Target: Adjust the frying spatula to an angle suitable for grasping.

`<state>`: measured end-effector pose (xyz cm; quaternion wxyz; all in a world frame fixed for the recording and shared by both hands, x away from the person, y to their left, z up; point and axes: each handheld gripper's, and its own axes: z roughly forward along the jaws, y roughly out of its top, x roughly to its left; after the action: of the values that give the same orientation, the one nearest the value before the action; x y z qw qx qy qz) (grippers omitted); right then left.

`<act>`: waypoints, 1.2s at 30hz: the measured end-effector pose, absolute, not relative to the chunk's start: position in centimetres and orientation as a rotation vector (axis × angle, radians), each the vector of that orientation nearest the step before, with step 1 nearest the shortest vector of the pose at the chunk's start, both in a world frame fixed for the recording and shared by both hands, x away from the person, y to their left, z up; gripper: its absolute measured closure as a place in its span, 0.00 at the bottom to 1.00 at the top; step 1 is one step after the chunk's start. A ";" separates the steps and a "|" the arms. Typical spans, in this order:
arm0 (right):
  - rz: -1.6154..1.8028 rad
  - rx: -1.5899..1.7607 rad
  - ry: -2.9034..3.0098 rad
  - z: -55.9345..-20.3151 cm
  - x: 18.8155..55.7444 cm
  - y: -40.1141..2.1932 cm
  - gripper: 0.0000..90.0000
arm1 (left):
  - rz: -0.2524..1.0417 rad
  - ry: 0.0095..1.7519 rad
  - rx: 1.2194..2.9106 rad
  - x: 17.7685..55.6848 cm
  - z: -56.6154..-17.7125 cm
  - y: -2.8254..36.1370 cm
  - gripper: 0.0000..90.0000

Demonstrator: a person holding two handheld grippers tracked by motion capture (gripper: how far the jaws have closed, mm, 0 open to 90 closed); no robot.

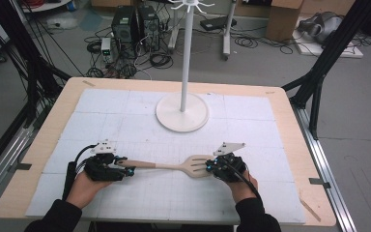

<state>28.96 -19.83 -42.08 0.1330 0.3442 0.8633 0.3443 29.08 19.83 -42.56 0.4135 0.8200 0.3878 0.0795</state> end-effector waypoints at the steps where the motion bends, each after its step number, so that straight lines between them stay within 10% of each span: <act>1: 0.999 0.998 2.504 -42.1 29.0 -19.8 0.93 | 0.200 0.975 2.061 29.1 -42.6 19.8 0.50; 25: 1.022 0.977 2.524 -42.1 27.7 -19.5 0.90 | 0.297 0.973 1.956 31.1 -42.2 19.8 0.45; 36: 1.306 1.045 2.303 -40.1 26.7 -21.7 0.45 | 0.430 0.968 1.759 28.3 -39.5 22.1 0.34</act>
<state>26.68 -21.71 -40.09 0.1471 0.3632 0.8002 0.4540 28.26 22.13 -39.52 0.5175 0.7330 0.4035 0.1791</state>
